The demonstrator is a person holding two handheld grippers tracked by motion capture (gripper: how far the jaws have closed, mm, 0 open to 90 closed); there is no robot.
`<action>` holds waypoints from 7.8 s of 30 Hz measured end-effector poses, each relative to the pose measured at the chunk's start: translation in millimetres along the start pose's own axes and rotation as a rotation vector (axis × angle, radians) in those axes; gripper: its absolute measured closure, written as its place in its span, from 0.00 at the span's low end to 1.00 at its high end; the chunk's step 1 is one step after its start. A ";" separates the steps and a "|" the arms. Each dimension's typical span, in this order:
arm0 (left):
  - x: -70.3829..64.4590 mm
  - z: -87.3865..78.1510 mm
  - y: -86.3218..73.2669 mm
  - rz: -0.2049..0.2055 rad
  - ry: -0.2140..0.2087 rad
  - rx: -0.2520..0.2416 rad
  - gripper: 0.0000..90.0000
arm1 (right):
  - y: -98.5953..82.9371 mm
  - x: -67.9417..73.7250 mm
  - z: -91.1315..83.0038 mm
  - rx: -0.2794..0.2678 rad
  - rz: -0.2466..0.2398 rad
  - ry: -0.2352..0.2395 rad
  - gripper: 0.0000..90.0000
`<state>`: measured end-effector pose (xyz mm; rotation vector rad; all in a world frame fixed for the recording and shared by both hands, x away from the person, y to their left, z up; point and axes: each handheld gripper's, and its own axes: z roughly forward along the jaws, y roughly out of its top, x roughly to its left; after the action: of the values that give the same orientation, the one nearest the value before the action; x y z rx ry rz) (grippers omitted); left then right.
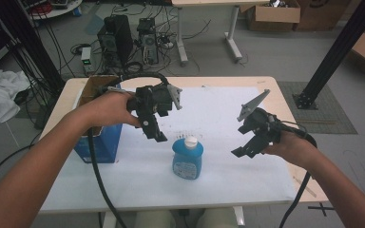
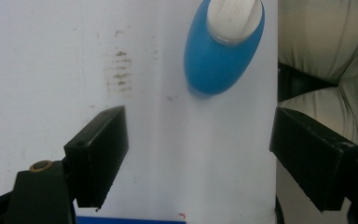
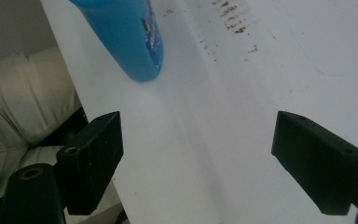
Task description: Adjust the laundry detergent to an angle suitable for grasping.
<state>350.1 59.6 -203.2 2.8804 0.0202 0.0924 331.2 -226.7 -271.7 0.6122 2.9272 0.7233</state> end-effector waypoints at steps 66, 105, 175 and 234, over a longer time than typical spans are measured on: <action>2.9 3.6 -3.1 -0.023 -0.002 0.010 0.22 | 10.5 52.7 99.8 -0.351 0.010 0.054 0.17; 4.0 6.4 -4.7 -0.029 -0.005 0.012 0.23 | 10.8 50.7 127.8 -0.490 0.023 0.049 0.26; 5.6 5.4 -12.0 -0.053 0.003 0.001 0.23 | 17.0 47.3 105.2 -0.508 -0.132 0.043 0.50; 12.7 11.3 -19.2 -0.090 -0.006 0.023 0.23 | 40.1 -15.0 115.4 -0.409 -0.428 0.244 0.50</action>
<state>363.4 75.5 -218.3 2.8971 0.1509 0.0664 377.4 -150.0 -356.2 -0.1443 2.8200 1.3491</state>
